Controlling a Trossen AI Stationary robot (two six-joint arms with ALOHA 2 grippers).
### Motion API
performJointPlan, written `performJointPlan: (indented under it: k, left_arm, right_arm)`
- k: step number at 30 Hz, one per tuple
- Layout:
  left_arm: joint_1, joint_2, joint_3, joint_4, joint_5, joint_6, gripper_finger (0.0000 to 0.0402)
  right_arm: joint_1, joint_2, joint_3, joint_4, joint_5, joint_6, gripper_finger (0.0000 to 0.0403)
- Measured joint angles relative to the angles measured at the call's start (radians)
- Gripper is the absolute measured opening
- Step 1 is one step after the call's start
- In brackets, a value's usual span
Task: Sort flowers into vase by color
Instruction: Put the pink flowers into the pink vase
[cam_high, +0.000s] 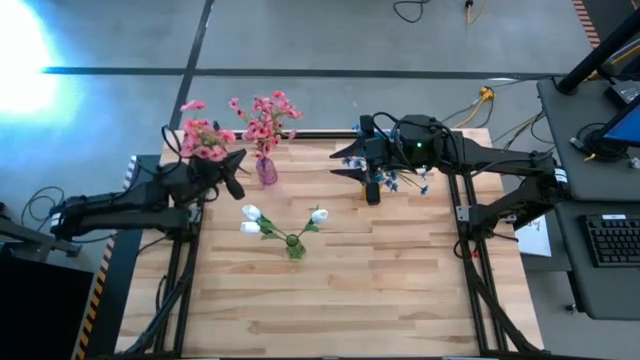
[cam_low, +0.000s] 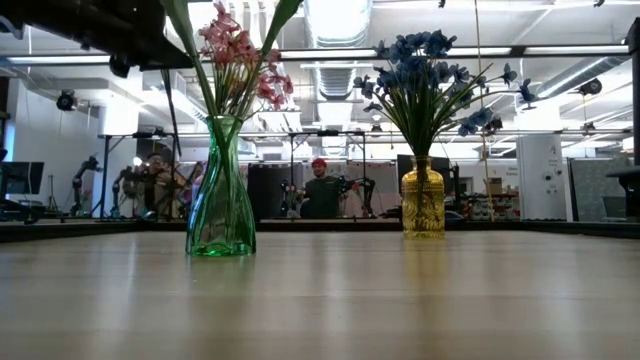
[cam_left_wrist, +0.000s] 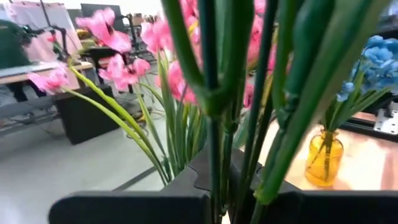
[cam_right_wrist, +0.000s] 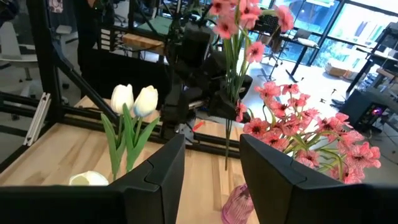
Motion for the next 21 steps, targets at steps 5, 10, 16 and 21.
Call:
performJointPlan:
  k: [5, 10, 16, 21]
  left_arm:
    - [0.028, 0.018, 0.01, 0.003, 0.034, -0.013, 0.0]
    - [0.029, 0.037, 0.029, 0.009, 0.038, -0.002, 0.0]
    - [0.03, 0.049, 0.029, 0.018, 0.038, 0.006, 0.0]
    - [0.037, 0.056, 0.029, 0.088, 0.04, 0.037, 0.0]
  right_arm:
    - [0.0, 0.001, 0.0, -0.001, 0.0, 0.0, 0.0141]
    - [0.0, 0.001, 0.0, -0.005, 0.0, 0.0, 0.0144]
    - [0.0, 0.001, 0.0, -0.006, 0.0, 0.0, 0.0146]
    - [0.0, 0.001, 0.0, -0.007, 0.0, 0.0, 0.0146]
